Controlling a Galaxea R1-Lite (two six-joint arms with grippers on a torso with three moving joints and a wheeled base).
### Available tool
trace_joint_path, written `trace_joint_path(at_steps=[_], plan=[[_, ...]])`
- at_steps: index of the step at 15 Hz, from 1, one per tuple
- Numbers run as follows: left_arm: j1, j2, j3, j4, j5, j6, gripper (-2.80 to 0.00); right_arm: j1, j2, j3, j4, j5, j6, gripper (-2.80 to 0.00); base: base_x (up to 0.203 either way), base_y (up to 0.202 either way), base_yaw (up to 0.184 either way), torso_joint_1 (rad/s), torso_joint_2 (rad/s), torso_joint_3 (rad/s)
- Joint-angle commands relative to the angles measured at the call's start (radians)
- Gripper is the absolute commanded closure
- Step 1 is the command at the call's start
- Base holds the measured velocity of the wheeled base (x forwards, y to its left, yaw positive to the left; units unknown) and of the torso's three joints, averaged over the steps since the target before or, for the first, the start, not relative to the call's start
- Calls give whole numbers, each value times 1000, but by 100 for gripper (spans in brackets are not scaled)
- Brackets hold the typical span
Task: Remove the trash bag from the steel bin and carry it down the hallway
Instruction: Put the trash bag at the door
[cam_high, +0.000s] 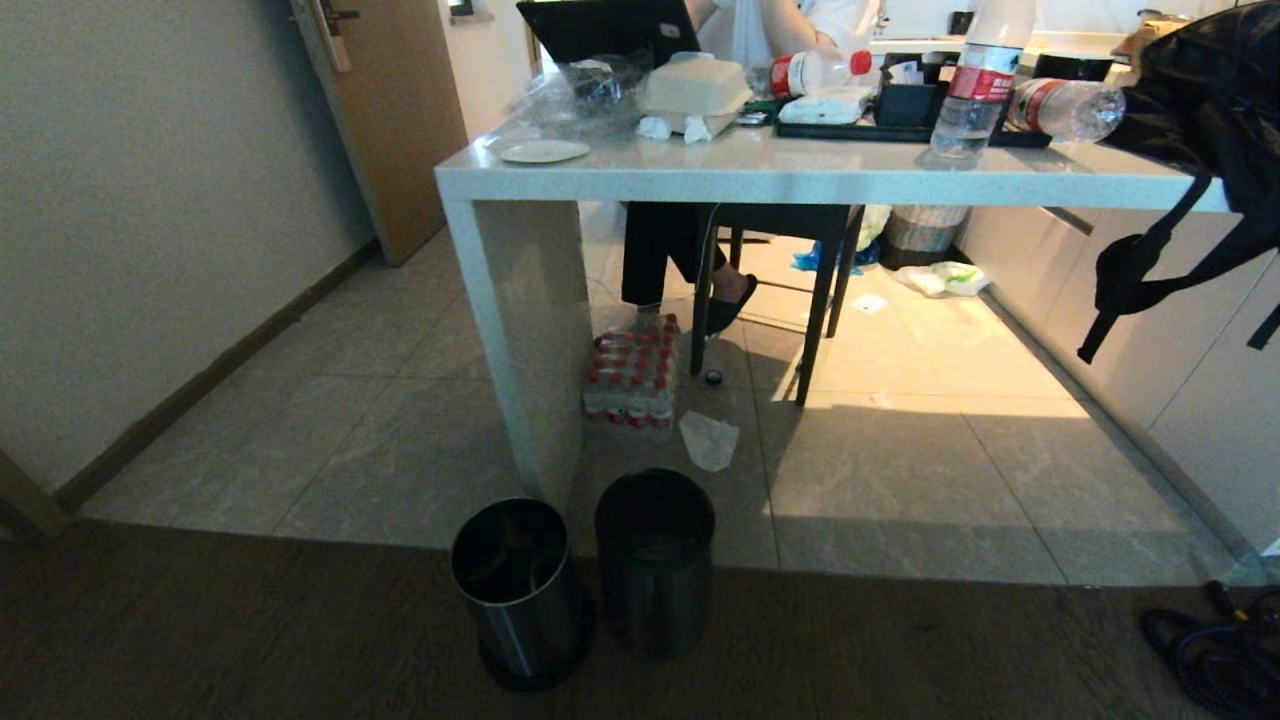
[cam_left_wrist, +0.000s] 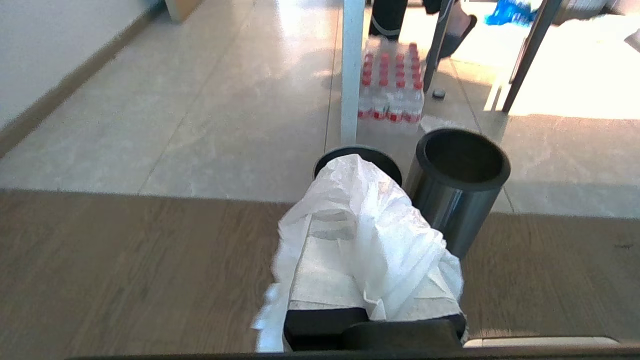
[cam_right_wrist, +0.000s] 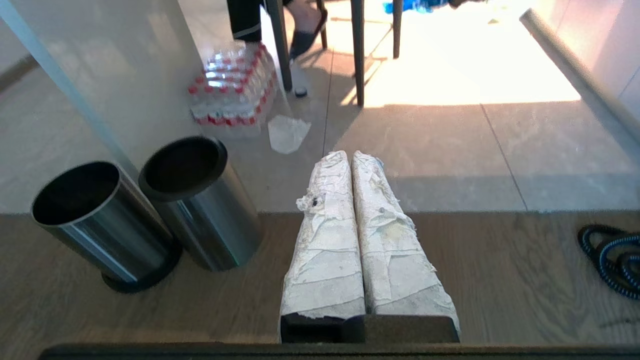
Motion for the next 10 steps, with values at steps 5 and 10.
trace_joint_path(at_steps=[5,10], plan=[[0,1,3,-3,1,-6,0,-1,0,0,0,0,1,0,0,0,0,1,4,203],[0,1,3,-3,-1,-2,0,1,0,0,0,0,1,0,0,0,0,3,3,104]])
